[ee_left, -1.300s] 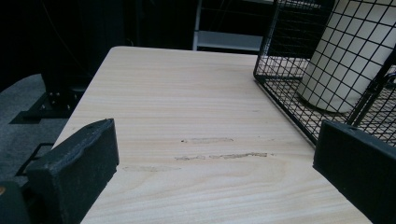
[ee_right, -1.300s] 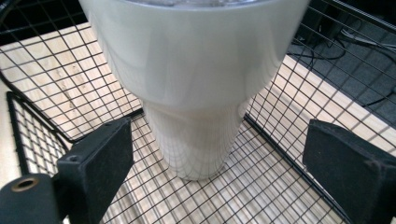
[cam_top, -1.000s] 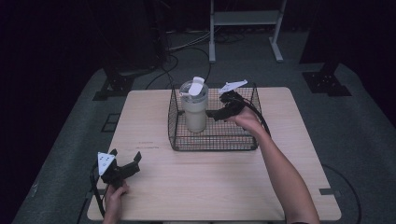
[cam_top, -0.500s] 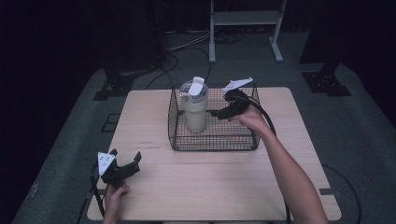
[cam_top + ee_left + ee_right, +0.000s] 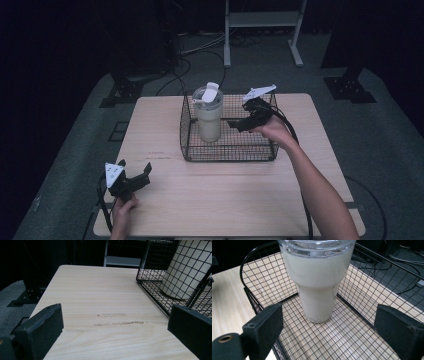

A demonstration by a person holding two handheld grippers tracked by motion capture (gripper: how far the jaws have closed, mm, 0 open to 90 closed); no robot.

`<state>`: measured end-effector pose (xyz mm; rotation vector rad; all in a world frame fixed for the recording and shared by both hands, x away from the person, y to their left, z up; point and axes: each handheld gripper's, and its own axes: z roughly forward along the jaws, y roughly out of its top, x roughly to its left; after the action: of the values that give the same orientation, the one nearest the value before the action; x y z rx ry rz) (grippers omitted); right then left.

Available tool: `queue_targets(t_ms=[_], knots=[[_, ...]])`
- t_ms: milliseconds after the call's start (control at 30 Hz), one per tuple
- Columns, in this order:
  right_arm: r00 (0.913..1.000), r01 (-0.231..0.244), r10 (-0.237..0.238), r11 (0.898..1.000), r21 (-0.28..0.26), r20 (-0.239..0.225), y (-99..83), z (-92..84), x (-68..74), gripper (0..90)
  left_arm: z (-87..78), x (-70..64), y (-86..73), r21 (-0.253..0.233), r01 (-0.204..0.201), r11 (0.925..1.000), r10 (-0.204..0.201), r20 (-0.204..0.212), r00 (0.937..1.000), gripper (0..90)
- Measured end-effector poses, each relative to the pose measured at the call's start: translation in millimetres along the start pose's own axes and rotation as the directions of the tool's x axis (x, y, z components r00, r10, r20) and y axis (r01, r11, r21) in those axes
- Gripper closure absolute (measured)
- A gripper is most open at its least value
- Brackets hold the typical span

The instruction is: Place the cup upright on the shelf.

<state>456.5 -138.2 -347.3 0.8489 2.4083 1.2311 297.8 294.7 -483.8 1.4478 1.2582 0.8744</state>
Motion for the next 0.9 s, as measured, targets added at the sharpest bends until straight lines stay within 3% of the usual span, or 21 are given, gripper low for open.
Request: queue_targets(t_ms=[900], knots=[[0.9992,0.039,-0.039,0.999,0.013,-0.007,-13.5,-31.1,8.8,8.2,0.2,-0.1,0.0,0.003,-0.003,1.0000,0.003,0.002,1.0000,0.0]])
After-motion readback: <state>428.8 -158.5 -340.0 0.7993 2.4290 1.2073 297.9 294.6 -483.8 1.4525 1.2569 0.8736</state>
